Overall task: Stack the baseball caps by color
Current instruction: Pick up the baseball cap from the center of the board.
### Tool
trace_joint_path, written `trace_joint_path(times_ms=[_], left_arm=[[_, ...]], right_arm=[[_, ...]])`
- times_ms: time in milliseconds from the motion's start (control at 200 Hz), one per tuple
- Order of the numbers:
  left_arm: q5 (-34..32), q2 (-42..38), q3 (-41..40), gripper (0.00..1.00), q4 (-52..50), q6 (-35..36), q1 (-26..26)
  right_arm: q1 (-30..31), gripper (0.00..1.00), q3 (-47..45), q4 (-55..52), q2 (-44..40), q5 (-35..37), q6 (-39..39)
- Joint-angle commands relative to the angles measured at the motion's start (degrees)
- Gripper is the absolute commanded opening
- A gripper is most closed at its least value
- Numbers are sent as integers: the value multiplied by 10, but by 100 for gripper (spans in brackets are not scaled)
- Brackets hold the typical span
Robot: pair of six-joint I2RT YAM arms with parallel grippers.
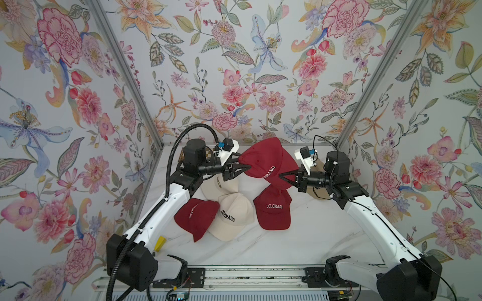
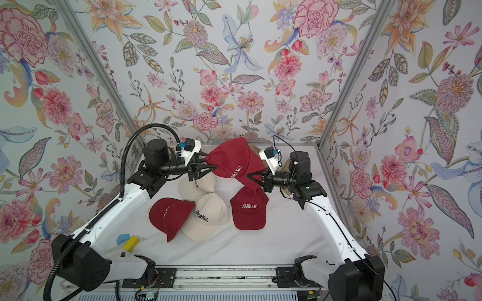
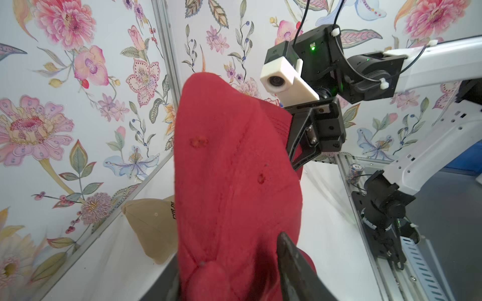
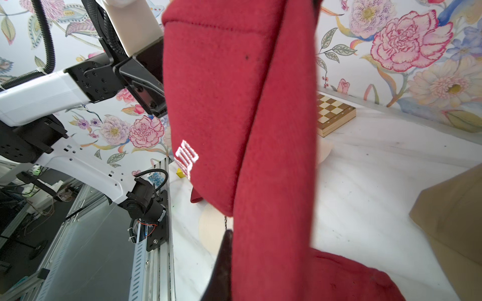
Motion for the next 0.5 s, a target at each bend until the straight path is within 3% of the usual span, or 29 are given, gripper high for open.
trace_joint_path(times_ms=[0, 375, 495], left_arm=[[26, 0, 10, 41, 11, -3, 4], [40, -1, 24, 0, -28, 36, 4], [54, -2, 28, 0, -47, 54, 6]], right_arm=[[7, 0, 20, -26, 7, 25, -27], [-15, 0, 9, -23, 21, 20, -28], [-31, 0, 9, -22, 37, 6, -29]])
